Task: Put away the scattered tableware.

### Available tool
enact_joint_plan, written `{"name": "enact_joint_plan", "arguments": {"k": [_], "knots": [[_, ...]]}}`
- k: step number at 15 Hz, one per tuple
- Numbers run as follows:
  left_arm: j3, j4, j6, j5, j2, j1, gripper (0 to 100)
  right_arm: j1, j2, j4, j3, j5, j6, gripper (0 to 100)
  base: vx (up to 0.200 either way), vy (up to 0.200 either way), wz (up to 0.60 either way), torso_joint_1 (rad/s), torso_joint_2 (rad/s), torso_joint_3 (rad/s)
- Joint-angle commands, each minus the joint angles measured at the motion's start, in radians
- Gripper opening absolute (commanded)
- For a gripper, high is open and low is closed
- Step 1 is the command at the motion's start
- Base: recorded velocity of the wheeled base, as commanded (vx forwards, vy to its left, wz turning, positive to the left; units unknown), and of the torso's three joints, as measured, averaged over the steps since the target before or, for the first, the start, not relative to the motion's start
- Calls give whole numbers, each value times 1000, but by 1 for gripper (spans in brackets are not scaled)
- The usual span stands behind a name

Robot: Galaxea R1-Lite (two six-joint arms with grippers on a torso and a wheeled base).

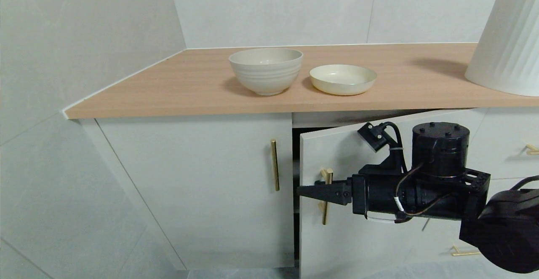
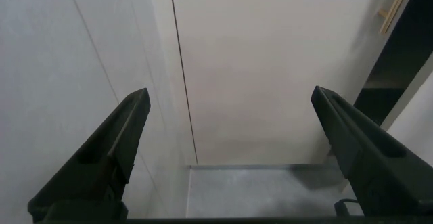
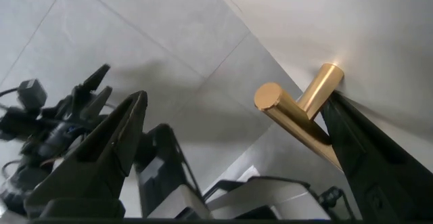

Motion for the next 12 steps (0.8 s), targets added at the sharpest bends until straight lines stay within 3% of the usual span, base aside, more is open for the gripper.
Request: {"name": "enact_joint_plan", "arguments": {"k": [1,4,5,7,10,12], "knots": [[-15,-11,0,-13,0,0,100,1,-17,29,-1,16,0,100,0,0,0,0,0,0],[-127,33,0,-157,12,-5,100,3,-25,35,2,18,0,100,0,0,0,0,0,0],[-233,122,0,-292,94,-9,100,3,-27,33,9,18,0,100,0,0,0,0,0,0],[-362,163,-6,-435,264,-11,100,4,-31,33,15,24,0,100,0,0,0,0,0,0],[-581,154,-6,-707,627,-12,100,7,-41,33,20,26,0,100,0,0,0,0,0,0],[-640,85,-32,-780,816,-31,100,7,-44,33,22,24,0,100,0,0,0,0,0,0]]}}
